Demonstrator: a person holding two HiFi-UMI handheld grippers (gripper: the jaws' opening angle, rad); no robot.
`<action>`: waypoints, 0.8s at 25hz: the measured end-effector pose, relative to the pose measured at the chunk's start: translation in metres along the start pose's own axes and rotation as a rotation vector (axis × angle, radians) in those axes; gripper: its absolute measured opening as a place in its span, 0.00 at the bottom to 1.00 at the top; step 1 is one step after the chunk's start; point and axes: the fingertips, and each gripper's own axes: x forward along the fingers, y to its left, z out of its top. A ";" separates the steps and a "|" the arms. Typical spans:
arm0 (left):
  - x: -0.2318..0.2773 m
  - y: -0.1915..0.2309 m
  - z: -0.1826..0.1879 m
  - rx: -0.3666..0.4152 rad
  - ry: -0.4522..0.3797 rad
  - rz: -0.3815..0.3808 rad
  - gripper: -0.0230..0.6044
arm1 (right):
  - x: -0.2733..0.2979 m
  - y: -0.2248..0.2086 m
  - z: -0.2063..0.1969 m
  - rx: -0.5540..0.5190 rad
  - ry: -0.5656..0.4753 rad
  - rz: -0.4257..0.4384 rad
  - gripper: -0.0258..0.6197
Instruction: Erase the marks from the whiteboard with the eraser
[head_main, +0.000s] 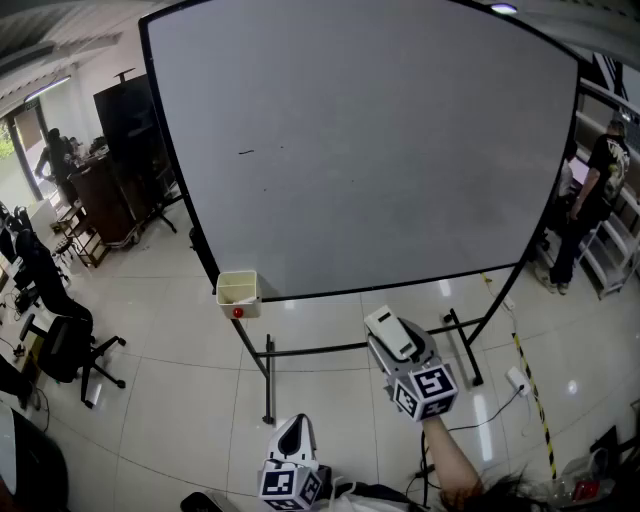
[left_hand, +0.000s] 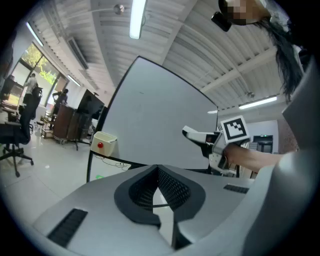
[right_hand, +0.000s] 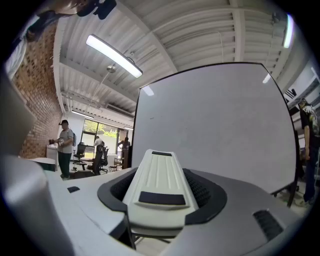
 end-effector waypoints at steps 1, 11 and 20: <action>0.005 0.010 0.003 -0.009 -0.007 0.016 0.00 | 0.018 -0.015 0.021 -0.017 -0.033 -0.022 0.48; 0.100 0.116 0.069 0.024 -0.056 0.010 0.00 | 0.200 -0.141 0.149 -0.220 -0.250 -0.371 0.48; 0.174 0.209 0.120 0.033 -0.083 0.010 0.00 | 0.232 -0.143 0.132 -0.311 -0.336 -0.587 0.49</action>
